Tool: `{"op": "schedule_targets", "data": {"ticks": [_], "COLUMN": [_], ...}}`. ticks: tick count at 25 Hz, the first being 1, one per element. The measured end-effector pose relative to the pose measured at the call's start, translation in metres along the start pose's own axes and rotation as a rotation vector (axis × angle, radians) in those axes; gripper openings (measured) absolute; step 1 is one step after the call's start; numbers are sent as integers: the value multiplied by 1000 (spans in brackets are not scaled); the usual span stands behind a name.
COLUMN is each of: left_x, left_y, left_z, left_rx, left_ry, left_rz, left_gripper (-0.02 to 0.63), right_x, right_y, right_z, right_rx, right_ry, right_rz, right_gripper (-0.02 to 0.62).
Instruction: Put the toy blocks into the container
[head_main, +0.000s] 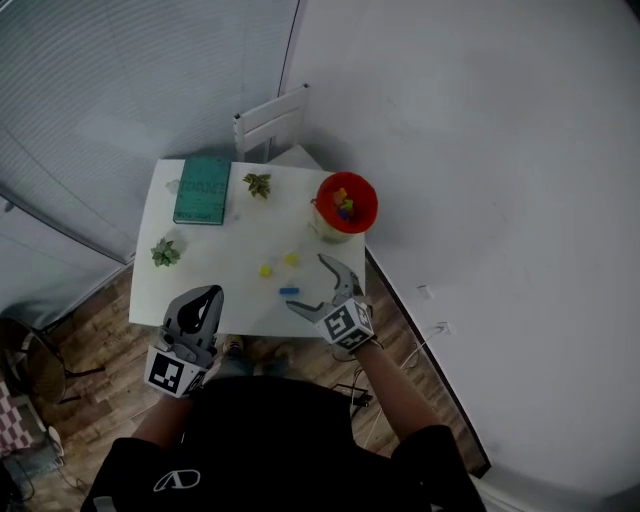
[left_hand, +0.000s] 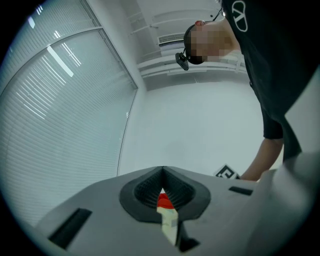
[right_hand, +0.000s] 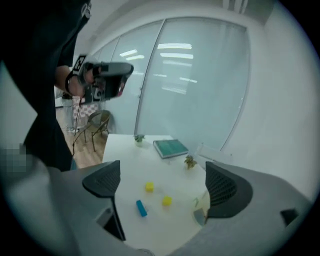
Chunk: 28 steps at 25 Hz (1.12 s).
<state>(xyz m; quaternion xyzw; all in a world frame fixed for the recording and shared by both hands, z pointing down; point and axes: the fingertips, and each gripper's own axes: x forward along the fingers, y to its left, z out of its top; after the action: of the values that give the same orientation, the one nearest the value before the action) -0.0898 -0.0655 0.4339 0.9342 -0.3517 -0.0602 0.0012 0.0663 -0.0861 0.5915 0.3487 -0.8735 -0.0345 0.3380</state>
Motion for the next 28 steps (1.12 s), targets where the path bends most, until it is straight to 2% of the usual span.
{"op": "schedule_targets", "data": {"ticks": [4,8,11,15,21,24,26,28], "left_x": [-12,-25,-33,-41,-49,-51,-51,-52], "left_y": [7,17,22,25,27,27,27,27], "left_z": [-6,-12,-15,-21,-30,-33,-35,-35], "left_rx": [-5,-15,-14,-19,-30,-32,-35,-37], "left_ry": [13,30,43,63,85,97,103,104], "left_rz": [30,68,92,116,148,155,160,166], "left_gripper": [5,5,5,5,5,5,5,5], "right_x": [44,75,93,110,127,133,134,136], "right_y": [28,51,67,75,83,87,89,92], "right_z": [-52,-94,-125,-156,-181,-188,-192,-197], "right_rx": [-67,-131,-174,-199,-260,-279,-292,-296], "right_ry": [196,341,440,535,621,656,680,699], "right_rz": [167,290,375,434,514,549,566,575], "right_gripper": [493,467,421,376,346,285,206,161]}}
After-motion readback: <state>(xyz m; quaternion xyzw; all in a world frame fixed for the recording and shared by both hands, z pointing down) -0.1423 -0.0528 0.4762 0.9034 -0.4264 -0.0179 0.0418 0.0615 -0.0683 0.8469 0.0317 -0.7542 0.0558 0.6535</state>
